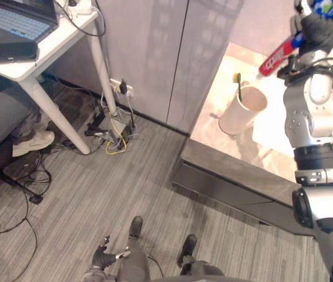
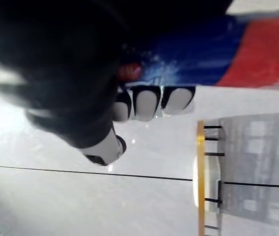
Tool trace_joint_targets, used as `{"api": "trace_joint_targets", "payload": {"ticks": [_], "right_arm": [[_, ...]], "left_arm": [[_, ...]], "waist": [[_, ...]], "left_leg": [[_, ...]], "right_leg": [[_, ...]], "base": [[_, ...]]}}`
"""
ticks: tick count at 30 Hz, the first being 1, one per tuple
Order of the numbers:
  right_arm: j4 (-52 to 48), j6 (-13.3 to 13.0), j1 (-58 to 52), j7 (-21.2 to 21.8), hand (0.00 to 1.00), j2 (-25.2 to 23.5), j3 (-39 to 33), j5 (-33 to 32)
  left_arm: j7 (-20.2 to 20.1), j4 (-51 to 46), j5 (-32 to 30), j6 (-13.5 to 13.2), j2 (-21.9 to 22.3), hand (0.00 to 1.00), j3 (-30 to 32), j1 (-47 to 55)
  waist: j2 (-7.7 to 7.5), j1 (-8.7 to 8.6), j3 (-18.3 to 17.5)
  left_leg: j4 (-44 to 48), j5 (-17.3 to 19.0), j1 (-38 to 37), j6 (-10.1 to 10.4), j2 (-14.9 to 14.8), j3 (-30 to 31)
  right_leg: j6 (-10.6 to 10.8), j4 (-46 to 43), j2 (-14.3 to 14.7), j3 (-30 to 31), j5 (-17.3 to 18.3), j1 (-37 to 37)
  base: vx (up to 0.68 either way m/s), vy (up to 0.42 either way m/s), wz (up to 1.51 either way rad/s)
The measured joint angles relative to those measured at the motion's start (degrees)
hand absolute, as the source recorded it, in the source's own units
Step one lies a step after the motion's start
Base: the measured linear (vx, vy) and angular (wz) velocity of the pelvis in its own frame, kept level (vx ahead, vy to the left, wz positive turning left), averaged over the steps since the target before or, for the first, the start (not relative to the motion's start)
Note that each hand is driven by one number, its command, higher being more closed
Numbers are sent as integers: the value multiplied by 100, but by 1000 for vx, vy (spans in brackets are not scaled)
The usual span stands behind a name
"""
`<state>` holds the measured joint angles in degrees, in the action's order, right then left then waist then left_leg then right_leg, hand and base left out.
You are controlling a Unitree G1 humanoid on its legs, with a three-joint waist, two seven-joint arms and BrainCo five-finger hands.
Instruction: Organize washtable
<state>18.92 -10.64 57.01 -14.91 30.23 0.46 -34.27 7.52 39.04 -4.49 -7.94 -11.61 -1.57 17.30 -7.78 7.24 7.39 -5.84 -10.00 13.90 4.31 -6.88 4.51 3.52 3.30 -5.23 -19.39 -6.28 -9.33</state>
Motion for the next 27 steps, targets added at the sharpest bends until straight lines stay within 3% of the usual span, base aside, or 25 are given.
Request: {"api": "trace_joint_targets", "payload": {"ticks": [27], "right_arm": [[440, -11, 658, -273, 100, 181, 277, -119]], "left_arm": [[-15, 203, 168, -32, 20, 0, -29, -8]], "waist": [[22, 130, -134]], "left_leg": [[1, -4, 144, 4, 20, 153]], "right_leg": [[-9, 24, 15, -153, 13, -43]], "base": [[-4, 3, 2]]}}
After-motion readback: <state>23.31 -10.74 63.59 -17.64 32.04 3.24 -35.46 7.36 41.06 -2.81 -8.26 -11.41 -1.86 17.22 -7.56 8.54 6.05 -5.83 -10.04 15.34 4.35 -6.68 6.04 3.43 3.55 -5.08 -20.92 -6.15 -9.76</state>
